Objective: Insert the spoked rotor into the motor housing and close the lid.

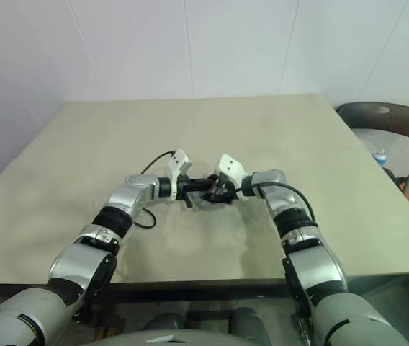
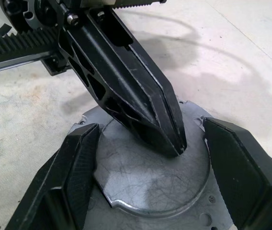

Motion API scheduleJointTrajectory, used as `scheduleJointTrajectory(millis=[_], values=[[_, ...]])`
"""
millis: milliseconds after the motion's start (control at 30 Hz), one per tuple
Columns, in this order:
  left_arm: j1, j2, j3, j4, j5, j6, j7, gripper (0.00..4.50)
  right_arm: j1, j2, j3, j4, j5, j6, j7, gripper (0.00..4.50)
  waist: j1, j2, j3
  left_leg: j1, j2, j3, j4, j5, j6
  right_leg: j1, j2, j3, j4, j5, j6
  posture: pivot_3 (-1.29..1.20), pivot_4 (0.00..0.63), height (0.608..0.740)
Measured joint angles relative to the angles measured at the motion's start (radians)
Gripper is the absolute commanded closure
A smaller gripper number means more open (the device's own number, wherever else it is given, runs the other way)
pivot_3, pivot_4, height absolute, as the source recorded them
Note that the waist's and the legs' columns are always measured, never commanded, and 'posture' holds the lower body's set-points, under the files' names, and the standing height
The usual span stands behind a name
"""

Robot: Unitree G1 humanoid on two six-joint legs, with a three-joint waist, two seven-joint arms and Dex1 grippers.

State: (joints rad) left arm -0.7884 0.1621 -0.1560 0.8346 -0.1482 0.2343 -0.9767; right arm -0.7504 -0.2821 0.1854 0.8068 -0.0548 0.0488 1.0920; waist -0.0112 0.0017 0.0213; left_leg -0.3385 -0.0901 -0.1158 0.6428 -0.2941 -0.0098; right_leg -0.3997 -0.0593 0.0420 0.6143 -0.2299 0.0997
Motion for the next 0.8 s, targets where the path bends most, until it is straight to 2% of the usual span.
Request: scheduleJointTrajectory(millis=[533,600,667,700,800], values=[[-0.008,0.003,-0.005,0.014,0.038,-0.028,-0.003,4.50,0.004,-0.002,0.000,-0.037,0.012,0.067,-0.012,1.40,0.001,-0.001,-0.002,0.000,-0.001,0.000,0.001,-0.001,0.001,0.001,-0.001,0.000,0.000,0.000,0.001,0.00,0.000,0.740],[-0.008,0.002,-0.005,0.016,0.038,-0.028,-0.002,4.50,0.005,-0.001,0.000,-0.036,0.018,0.069,-0.017,0.66,0.000,-0.001,-0.002,0.000,-0.001,0.000,0.001,-0.001,0.001,0.001,-0.001,0.000,0.000,0.000,0.001,0.00,0.000,0.740],[-0.008,0.002,-0.002,0.019,0.038,-0.031,-0.002,4.50,0.010,0.000,-0.005,-0.034,0.035,0.095,-0.008,0.15,-0.001,-0.001,-0.002,0.000,-0.001,0.000,0.002,-0.001,0.001,0.002,-0.001,0.000,0.001,0.000,0.001,0.00,0.000,0.740],[-0.008,0.002,-0.001,0.021,0.039,-0.032,-0.001,4.50,0.012,0.000,-0.004,-0.042,0.039,0.108,0.004,0.03,-0.002,-0.001,-0.002,0.001,-0.001,0.000,0.003,-0.001,0.001,0.002,-0.001,0.000,0.001,0.000,0.001,0.00,0.000,0.740],[-0.008,0.000,-0.001,0.025,0.040,-0.034,-0.001,4.50,0.009,-0.001,-0.002,-0.059,0.039,0.159,0.005,0.03,-0.001,-0.002,-0.002,0.001,-0.001,0.000,0.004,-0.001,0.001,0.003,-0.001,0.000,0.002,0.000,0.001,0.00,0.000,0.740]])
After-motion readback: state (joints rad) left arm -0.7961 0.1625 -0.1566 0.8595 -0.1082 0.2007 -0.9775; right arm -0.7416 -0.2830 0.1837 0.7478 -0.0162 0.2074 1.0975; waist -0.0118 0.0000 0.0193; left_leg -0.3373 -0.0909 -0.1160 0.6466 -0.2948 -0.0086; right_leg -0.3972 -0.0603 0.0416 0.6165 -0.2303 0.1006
